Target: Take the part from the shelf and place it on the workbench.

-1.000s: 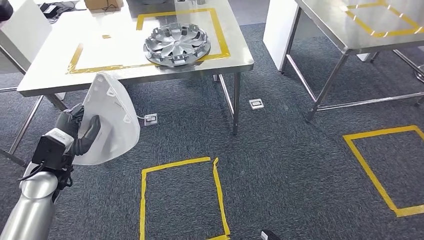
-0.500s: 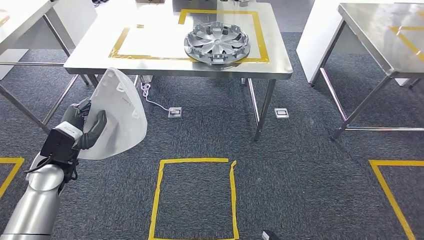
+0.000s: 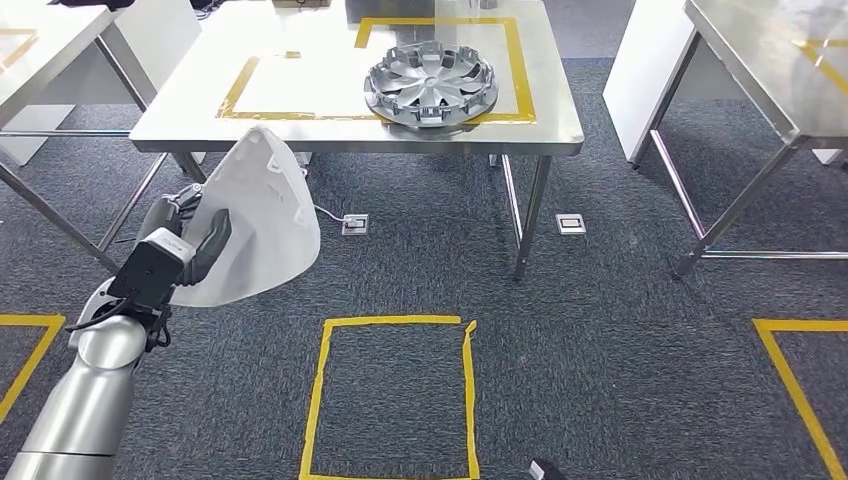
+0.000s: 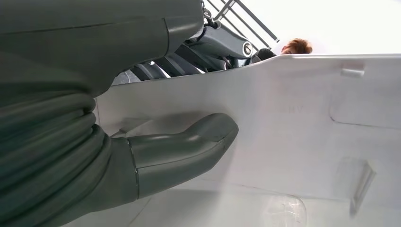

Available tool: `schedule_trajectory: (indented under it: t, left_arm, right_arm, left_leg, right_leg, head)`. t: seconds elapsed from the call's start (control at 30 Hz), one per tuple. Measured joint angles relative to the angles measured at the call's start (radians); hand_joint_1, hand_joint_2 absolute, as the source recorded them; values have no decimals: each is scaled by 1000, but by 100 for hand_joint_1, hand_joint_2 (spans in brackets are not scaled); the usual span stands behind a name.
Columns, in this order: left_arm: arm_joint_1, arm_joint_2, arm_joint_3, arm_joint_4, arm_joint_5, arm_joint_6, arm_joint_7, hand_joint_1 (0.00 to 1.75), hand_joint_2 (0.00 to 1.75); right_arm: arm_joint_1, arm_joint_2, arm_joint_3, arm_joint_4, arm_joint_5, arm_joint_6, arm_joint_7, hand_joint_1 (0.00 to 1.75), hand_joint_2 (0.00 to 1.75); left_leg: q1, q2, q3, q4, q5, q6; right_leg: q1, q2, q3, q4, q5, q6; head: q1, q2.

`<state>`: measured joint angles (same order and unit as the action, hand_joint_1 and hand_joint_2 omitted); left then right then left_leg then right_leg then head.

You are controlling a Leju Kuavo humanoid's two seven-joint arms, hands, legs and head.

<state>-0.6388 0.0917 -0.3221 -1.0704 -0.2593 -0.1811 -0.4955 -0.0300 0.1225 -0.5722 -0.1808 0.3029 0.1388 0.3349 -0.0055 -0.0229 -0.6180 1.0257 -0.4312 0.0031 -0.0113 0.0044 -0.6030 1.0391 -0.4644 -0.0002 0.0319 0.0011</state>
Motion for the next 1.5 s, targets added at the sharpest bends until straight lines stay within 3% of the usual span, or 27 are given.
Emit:
schedule_trajectory:
  t: [0.17, 0.23, 0.27, 0.37, 0.4, 0.43, 0.47, 0.53, 0.57, 0.63, 0.7, 0.77, 0.83, 0.9, 0.97, 1.0, 1.03, 1.1, 1.13, 1.17, 1.23, 1.27, 1.33, 1.37, 1.43, 1.47, 1.5]
  left_arm:
    - [-26, -15, -17, 6, -4, 1, 6, 175, 175]
    - [-31, -22, -21, 7, -4, 1, 7, 175, 175]
    - [-34, -26, -22, 7, -4, 1, 8, 175, 175]
    - [-42, -36, -28, 9, -4, 1, 8, 175, 175]
    - [-41, -38, -30, 10, -4, 1, 9, 175, 175]
    - [-40, -39, -31, 11, -4, 1, 9, 175, 175]
    - [-39, -39, -32, 12, -4, 2, 9, 175, 175]
    - [-38, -39, -32, 13, -3, 2, 9, 175, 175]
    - [-38, -39, -32, 13, -2, 2, 9, 175, 175]
    - [-38, -39, -32, 13, -1, 2, 8, 175, 175]
    - [-38, -38, -33, 13, 0, 3, 8, 175, 175]
    - [-38, -38, -34, 14, 1, 3, 8, 175, 175]
    - [-39, -37, -34, 14, 1, 3, 8, 175, 175]
    - [-37, -36, -35, 16, 2, 3, 8, 175, 175]
    - [-34, -34, -35, 17, 2, 3, 8, 175, 175]
    - [-34, -33, -35, 18, 2, 3, 8, 175, 175]
    - [-34, -32, -35, 18, 2, 3, 8, 175, 175]
    - [-35, -29, -36, 18, 2, 3, 8, 175, 175]
    - [-35, -28, -37, 18, 2, 4, 8, 175, 175]
    - [-35, -26, -37, 16, 2, 4, 8, 175, 175]
    - [-32, -23, -37, 9, 2, 6, 8, 175, 175]
    - [-30, -22, -37, 6, 2, 9, 9, 175, 175]
    - [-21, -19, -38, 1, -5, 17, 10, 175, 175]
    - [-14, -19, -38, -2, -9, 22, 11, 175, 175]
    - [6, -18, -39, -9, -17, 30, 13, 175, 175]
    - [15, -18, -39, -14, -19, 33, 13, 175, 175]
    - [23, -17, -39, -18, -20, 36, 14, 175, 175]
  right_arm:
    - [-1, 2, -4, 0, -3, 0, 0, 0, 0]
    - [-1, 3, -9, 0, -5, 0, 0, 0, 0]
    - [-2, 3, -12, 0, -6, 0, 0, 0, 0]
    - [-3, 3, -16, 0, -7, -1, 0, 0, 0]
    - [-2, 3, -16, 0, -6, -1, 1, 0, 0]
    - [-1, 3, -16, 0, -6, -1, 2, 0, 0]
    - [1, 3, -16, 0, -4, -1, 2, 0, 0]
    - [3, 3, -16, 0, -2, -1, 3, 0, 0]
    - [4, 5, -16, 0, -1, -1, 2, 0, 0]
    - [5, 8, -17, 1, 0, -1, -1, 0, 0]
    - [7, 9, -17, 1, 0, -1, 1, 0, 0]
    - [8, 8, -17, 0, 0, -2, 6, 0, 0]
    - [7, 8, -17, 0, 0, -2, 7, 0, 0]
    - [7, 8, -17, 0, 0, -2, 6, 0, 0]
    - [8, 8, -17, 0, 0, -2, 6, 0, 0]
    - [8, 8, -17, 0, 0, -2, 6, 0, 0]
    - [9, 8, -17, 0, 0, -2, 6, 0, 0]
    - [8, 9, -18, 0, 1, -2, 5, 0, 0]
    - [7, 10, -18, 0, 2, -2, 4, 0, 0]
    - [6, 11, -18, 0, 3, -1, 3, 0, 0]
    - [6, 11, -18, 0, 6, -1, 5, 0, 0]
    - [6, 10, -18, 0, 8, 0, 7, 0, 0]
    - [5, 9, -18, 0, 13, 1, 9, 0, 0]
    - [6, 9, -18, 0, 17, 2, 9, 0, 0]
    - [9, 9, -18, 0, 25, 4, 11, 0, 0]
    - [11, 9, -18, 0, 28, 4, 14, 0, 0]
    - [12, 9, -18, 0, 30, 4, 17, 0, 0]
  left_leg:
    - [-4, 0, -3, -7, -7, 10]
    - [0, 0, 14, -22, -10, 20]
    - [3, 0, 24, -27, -12, 25]
    - [5, 1, 36, -29, -14, 30]
    - [6, 1, 37, -28, -16, 28]
    - [7, 0, 39, -26, -19, 24]
    - [10, -1, 42, -24, -23, 18]
    - [16, -3, 50, -14, -38, 2]
    - [19, -4, 51, -7, -47, -8]
    - [20, -6, 51, 4, -62, -26]
    - [23, -7, 54, 11, -66, -39]
    - [27, 3, 31, 61, -50, -47]
    - [26, 15, -45, 174, -46, -50]
    - [24, 17, -133, 276, -92, -47]
    - [20, 17, -178, 283, -137, -38]
    - [17, 17, -180, 247, -131, -32]
    - [11, 18, -171, 189, -93, -24]
    - [-3, 20, -146, 62, 25, -8]
    - [-9, 20, -134, 22, 71, -2]
    - [-11, 18, -125, -2, 93, 2]
    - [-10, 12, -95, -14, 88, 12]
    - [-9, 10, -77, -18, 82, 19]
    - [-8, 8, -41, -21, 57, 30]
    - [-8, 7, -26, -21, 42, 34]
    - [-9, 3, 8, -20, 10, 37]
    - [-9, 0, 26, -19, -7, 37]
    - [-9, -3, 46, -18, -24, 36]
  right_leg:
    - [-3, 0, 3, 4, 9, 9]
    - [-3, -1, -1, 23, 13, 16]
    - [-3, 0, -12, 44, 1, 18]
    - [-7, 0, -99, 197, -76, 29]
    - [-10, 0, -131, 246, -92, 34]
    - [-14, 0, -151, 266, -90, 40]
    - [-20, 0, -152, 250, -69, 46]
    - [-33, 0, -106, 129, 5, 59]
    - [-35, 2, -82, 70, 21, 61]
    - [-33, 4, -55, 14, 22, 45]
    - [-26, 2, -45, 17, 12, 17]
    - [-23, 0, -25, 13, 3, -2]
    - [-20, -1, 2, 8, -13, -13]
    - [-15, -1, 32, 6, -36, -20]
    - [-11, 0, 65, 6, -63, -24]
    - [-10, 1, 83, 5, -77, -24]
    - [-9, 1, 99, 4, -91, -22]
    - [-7, 2, 126, 1, -119, -14]
    - [-6, 2, 138, -6, -131, -9]
    - [-4, 2, 150, -8, -134, -3]
    - [-3, 2, 161, 10, -118, 8]
    - [-3, 2, 149, 50, -99, 12]
    - [-4, 1, 81, 162, -87, 16]
    - [-4, 1, 37, 214, -107, 17]
    - [-3, 1, -40, 258, -193, 23]
    - [-3, 1, -64, 247, -228, 25]
    - [-4, 0, -78, 217, -238, 26]
  head:
    - [0, 0]
    - [1, 0]
    - [2, 0]
    - [5, 0]
    - [5, 0]
    - [5, 0]
    - [5, 0]
    - [6, 0]
    - [8, 0]
    - [10, 0]
    - [11, 0]
    - [11, 0]
    - [9, 0]
    - [9, 0]
    - [9, 0]
    - [9, 0]
    - [9, 0]
    - [7, 0]
    - [6, 0]
    - [6, 0]
    - [9, 0]
    - [10, 0]
    - [12, 0]
    - [12, 0]
    - [13, 0]
    - [14, 0]
    - [14, 0]
